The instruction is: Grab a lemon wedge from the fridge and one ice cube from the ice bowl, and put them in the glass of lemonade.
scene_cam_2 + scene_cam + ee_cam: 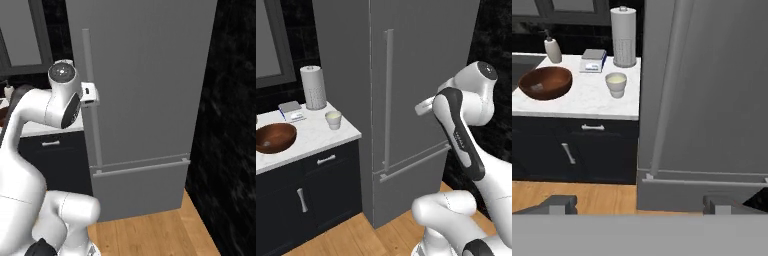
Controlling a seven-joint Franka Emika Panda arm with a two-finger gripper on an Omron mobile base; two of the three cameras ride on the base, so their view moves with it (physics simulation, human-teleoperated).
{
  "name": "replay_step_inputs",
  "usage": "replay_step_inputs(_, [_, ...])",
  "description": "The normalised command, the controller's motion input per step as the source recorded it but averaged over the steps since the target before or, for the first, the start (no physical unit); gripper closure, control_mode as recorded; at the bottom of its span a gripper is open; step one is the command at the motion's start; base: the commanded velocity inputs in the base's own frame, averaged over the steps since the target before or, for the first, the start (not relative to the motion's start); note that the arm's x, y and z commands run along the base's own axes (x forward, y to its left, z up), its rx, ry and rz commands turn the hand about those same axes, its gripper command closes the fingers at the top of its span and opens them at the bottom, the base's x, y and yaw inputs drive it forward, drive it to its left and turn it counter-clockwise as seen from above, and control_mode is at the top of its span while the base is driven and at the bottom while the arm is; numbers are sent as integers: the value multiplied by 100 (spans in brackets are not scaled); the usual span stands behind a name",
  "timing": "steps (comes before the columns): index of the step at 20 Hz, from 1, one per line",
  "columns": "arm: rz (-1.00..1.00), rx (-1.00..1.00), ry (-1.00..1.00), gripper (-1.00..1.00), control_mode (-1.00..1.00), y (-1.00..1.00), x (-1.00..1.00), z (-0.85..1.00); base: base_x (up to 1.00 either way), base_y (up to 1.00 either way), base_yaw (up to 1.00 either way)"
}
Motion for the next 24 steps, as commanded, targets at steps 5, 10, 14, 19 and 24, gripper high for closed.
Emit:
replay_step_inputs(5, [0,0,1,-100,-100,5,100,-24,0,0,0])
replay_step_inputs(10, [0,0,3,-100,-100,28,87,-14,0,0,0])
replay_step_inputs(14, [0,-1,0,-100,-100,44,50,-9,0,0,0])
replay_step_inputs(19, [0,-2,0,-100,-100,34,62,-11,0,0,0])
replay_step_inputs(24, [0,0,0,-100,-100,4,59,-11,0,0,0])
